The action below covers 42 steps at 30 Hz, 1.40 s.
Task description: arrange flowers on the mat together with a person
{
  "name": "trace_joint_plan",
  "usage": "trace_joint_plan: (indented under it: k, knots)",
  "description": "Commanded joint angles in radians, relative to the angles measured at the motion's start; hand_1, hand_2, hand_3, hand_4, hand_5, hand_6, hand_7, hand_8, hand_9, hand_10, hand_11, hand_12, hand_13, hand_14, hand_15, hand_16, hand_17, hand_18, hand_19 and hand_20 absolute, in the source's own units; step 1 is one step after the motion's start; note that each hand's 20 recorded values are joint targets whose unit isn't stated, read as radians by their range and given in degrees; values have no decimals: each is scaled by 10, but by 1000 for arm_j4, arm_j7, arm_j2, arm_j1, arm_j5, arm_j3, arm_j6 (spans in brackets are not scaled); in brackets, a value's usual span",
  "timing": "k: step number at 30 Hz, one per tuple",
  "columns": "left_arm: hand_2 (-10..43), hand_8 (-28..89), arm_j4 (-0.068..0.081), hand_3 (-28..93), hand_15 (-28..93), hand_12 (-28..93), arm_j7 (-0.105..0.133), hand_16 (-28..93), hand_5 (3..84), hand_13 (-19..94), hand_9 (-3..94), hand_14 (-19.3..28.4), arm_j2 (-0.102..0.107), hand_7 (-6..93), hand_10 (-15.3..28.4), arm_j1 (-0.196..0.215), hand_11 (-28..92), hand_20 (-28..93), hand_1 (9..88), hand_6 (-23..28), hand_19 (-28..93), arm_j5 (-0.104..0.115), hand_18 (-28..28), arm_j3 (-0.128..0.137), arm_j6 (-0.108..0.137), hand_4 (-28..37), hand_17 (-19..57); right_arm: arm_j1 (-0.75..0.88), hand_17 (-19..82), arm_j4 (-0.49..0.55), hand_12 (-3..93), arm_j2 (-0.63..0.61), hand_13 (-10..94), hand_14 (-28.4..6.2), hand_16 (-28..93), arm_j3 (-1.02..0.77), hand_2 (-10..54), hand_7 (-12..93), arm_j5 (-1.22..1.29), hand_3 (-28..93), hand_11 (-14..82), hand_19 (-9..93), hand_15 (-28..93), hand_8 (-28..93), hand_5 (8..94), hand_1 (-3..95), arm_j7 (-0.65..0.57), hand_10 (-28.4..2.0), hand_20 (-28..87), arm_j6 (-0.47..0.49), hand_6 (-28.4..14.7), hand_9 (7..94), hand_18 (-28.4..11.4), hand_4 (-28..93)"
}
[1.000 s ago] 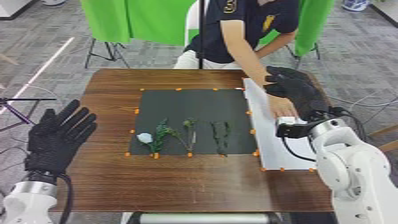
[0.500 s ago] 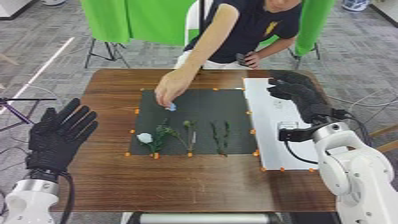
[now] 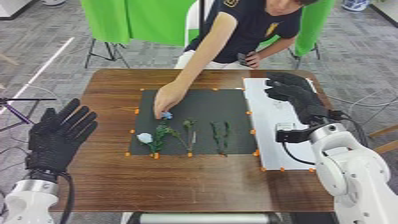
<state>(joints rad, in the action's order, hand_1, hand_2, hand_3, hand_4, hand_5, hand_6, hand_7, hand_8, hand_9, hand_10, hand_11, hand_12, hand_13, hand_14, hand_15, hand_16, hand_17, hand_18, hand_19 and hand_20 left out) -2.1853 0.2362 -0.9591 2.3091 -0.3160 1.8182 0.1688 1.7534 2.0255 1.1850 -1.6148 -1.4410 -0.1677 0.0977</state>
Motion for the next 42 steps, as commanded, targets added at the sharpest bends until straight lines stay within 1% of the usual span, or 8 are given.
trace_joint_plan:
  k: [1,9,14,19,22,26,30,42]
  knots:
    - [136,-84,3,679,224,94,4,-26,422,303,384,149,-11,88,142,24,140,109,254,64,265,-3,146,9,-10,-283,-18,13,86,0,152,-8,312,-155,136,-12,61,209,-12,801,166,468,312,-141,388,285,8,-153,100,-6,-53,387,-183,-265]
    - [137,-84,4,677,225,94,7,-26,421,302,385,151,-14,89,137,21,139,109,254,63,265,-2,145,6,-6,-283,-18,9,91,-25,142,-46,298,-128,107,-65,57,205,-199,801,157,448,259,-140,387,286,36,-147,88,-18,-50,385,-166,-266]
    - [136,-83,3,677,226,95,7,-26,421,301,385,152,-8,89,137,21,139,109,255,63,264,0,145,11,-5,-283,-18,-1,75,-44,110,-77,248,-104,73,-180,42,200,-598,790,115,426,188,-143,421,276,44,-118,77,150,-22,385,-152,-261]
    - [136,-85,0,678,226,95,7,-26,427,302,390,151,-8,91,135,30,139,110,256,60,264,-2,146,22,-7,-283,-18,8,43,-86,109,-98,194,-113,64,-277,-3,185,-883,784,90,403,148,-136,391,247,125,-115,69,209,-17,339,-151,-253]
    - [136,-85,-3,677,226,95,11,-26,427,302,392,151,-6,92,135,31,140,110,257,59,264,2,146,21,3,-283,-18,4,30,-110,114,-128,176,-122,79,-263,-20,185,-881,783,78,395,138,-130,383,242,22,-111,70,193,-13,326,-150,-245]
    - [136,-85,-6,678,227,94,19,-26,428,303,392,152,-8,93,136,34,140,110,256,58,264,5,145,24,-4,-283,-18,-29,22,-168,121,-147,163,-138,99,-231,-10,189,-937,781,76,402,146,-131,383,264,-52,-114,75,182,-13,325,-150,-248]
    - [137,-86,-7,678,228,95,21,-26,428,304,394,151,-9,93,135,34,141,110,256,59,264,8,145,15,1,-283,-18,-85,31,-226,123,-159,186,-152,107,-215,-10,191,-900,781,84,443,187,-133,374,268,-118,-127,81,298,-19,318,-160,-247]
    - [136,-84,-8,680,231,95,20,-27,425,304,391,151,-15,91,135,39,140,111,256,61,267,6,146,14,0,-283,-19,-133,77,-350,120,-162,278,-138,117,-157,-40,201,-912,802,110,510,273,-138,347,319,-85,-125,106,337,-23,320,-178,-268]
